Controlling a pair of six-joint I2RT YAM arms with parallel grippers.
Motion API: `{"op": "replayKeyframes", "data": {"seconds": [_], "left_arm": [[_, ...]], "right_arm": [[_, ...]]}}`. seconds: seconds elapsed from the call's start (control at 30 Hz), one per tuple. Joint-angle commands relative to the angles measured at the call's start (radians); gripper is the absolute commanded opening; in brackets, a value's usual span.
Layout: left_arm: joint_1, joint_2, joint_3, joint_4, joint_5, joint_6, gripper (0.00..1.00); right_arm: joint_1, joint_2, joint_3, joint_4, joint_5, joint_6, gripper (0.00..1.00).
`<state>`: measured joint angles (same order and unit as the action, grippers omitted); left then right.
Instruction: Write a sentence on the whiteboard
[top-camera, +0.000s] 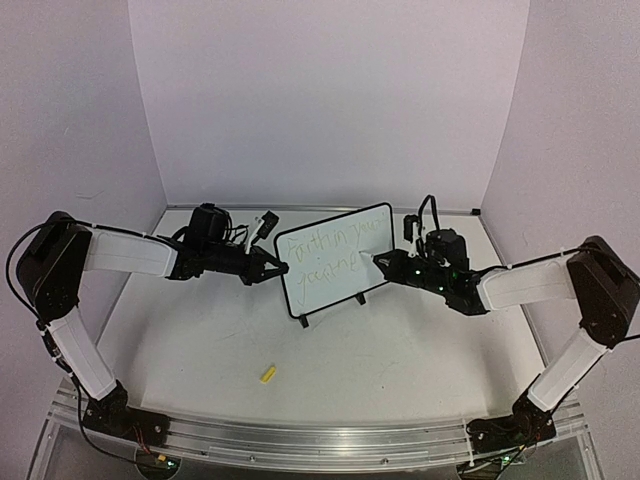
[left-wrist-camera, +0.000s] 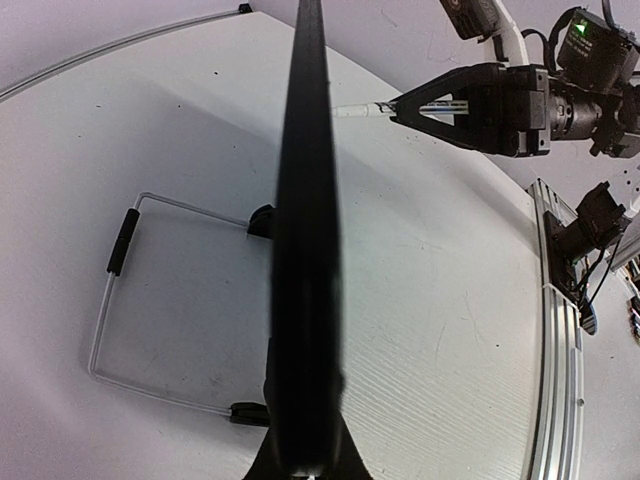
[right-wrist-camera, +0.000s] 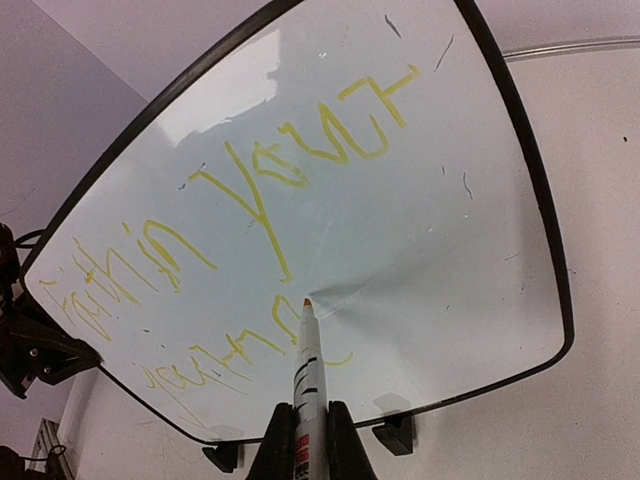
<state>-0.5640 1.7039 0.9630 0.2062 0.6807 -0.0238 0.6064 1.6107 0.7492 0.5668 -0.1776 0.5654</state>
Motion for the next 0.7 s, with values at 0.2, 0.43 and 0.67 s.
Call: {"op": "replayKeyframes", "data": {"seconds": [0.2, 0.43, 0.67], "left_arm": [[-0.012, 0.009, 0.042, -0.031, 0.024, 0.007, 0.00], [-0.011, 0.008, 0.041, -0.031, 0.024, 0.007, 0.00], [-0.011, 0.008, 0.041, -0.031, 0.025, 0.008, 0.00]], "right_arm": [[-0.003, 0.047, 0.037, 0.020, 0.016, 0.002, 0.00], [-0.003, 0.032, 0.006, -0.012, 0.065, 0.005, 0.00], [-0.003, 0.033, -0.008, -0.019, 0.078, 0.004, 0.00]]}}
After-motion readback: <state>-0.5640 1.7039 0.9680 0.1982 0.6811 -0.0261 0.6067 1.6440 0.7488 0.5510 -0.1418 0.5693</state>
